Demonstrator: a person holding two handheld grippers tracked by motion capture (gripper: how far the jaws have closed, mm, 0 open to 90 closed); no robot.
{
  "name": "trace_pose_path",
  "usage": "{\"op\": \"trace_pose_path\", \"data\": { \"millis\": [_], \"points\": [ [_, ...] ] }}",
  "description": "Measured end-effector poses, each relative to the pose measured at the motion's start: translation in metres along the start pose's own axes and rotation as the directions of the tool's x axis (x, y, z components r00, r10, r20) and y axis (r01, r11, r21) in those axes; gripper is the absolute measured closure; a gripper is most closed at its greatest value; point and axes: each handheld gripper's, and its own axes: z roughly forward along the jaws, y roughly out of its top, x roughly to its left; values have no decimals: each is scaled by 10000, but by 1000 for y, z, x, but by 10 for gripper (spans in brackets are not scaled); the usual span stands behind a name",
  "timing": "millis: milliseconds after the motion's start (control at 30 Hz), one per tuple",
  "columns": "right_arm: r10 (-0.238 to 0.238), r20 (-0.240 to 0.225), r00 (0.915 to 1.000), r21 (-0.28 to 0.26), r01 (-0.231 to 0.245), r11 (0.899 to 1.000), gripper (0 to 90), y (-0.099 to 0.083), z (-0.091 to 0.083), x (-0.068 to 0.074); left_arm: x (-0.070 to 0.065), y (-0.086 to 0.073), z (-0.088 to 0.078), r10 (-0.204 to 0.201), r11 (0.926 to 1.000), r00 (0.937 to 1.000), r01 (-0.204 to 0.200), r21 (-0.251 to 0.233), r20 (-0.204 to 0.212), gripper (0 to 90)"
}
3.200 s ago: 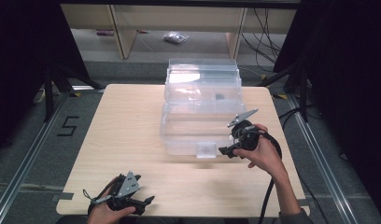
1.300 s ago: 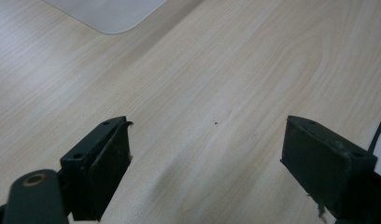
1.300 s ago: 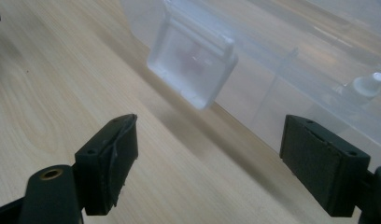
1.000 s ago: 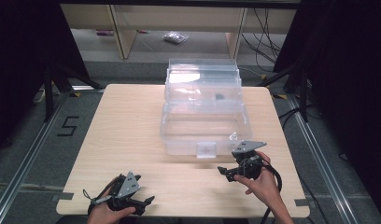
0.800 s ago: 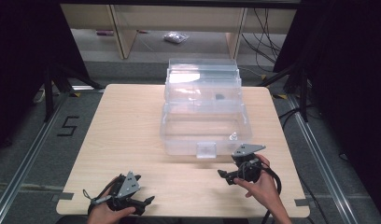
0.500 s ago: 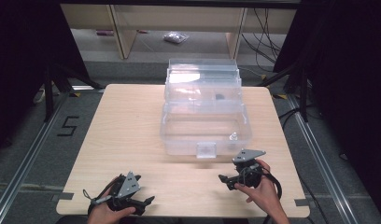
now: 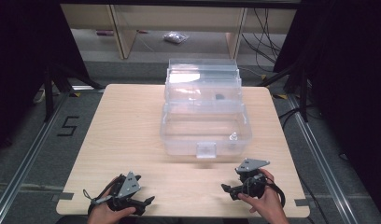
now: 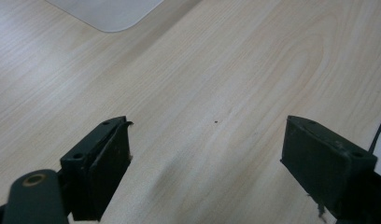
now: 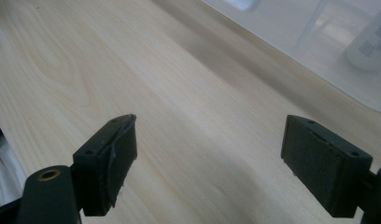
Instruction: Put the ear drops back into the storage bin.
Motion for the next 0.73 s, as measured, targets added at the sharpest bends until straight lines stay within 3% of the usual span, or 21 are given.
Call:
{"op": "trace_pose_path", "data": {
  "millis": [100, 200, 233, 300, 400, 433, 533, 600, 633, 700, 733],
  "points": [
    [169, 23, 9999, 38, -169, 9999, 184, -4, 0, 2, 0, 0, 0, 14, 10000, 10000, -14, 3, 22, 150],
    [-95, -3, 10000, 169, 96, 9998, 183, -7, 0, 1, 0, 0, 1, 23, 10000, 10000, -23, 36, -2, 150],
    [174, 15, 9998, 205, -174, 9996, 184, -8, 0, 2, 0, 0, 1, 24, 10000, 10000, -24, 36, -1, 150],
    [-142, 37, 9999, -52, 142, 9999, 184, -10, 2, 1, 0, 0, 1, 46, 10000, 10000, -46, 47, 1, 150],
    [23, 31, 10000, -35, -23, 10000, 184, -11, 2, 1, 0, 0, 1, 53, 10000, 10000, -53, 50, 2, 150],
    [319, -53, 9995, 44, -319, 9995, 184, -11, 1, 3, 0, 0, 1, 48, 10000, 10000, -48, 43, 7, 149],
    [-80, -78, 9999, 76, 80, 9999, 184, -12, 3, 1, 0, 0, 1, 47, 10000, 10000, -47, 48, 2, 150],
    [-50, -18, 10000, -75, 50, 10000, 184, -12, 4, 1, 0, 0, 1, 38, 10000, 10000, -38, 38, -2, 149],
    [256, -68, 9996, 110, -256, 9996, 184, -12, 3, 3, 0, 0, 1, 35, 10000, 10000, -35, 33, -9, 149],
    [124, 23, 9999, 17, -124, 9999, 184, -12, 3, 2, 0, 0, 1, 37, 10000, 10000, -37, 39, -9, 150],
    [311, -33, 9995, 185, -311, 9993, 184, -12, 1, 1, 0, 0, 1, 38, 10000, 10000, -38, 42, -11, 150]
  ]
}}
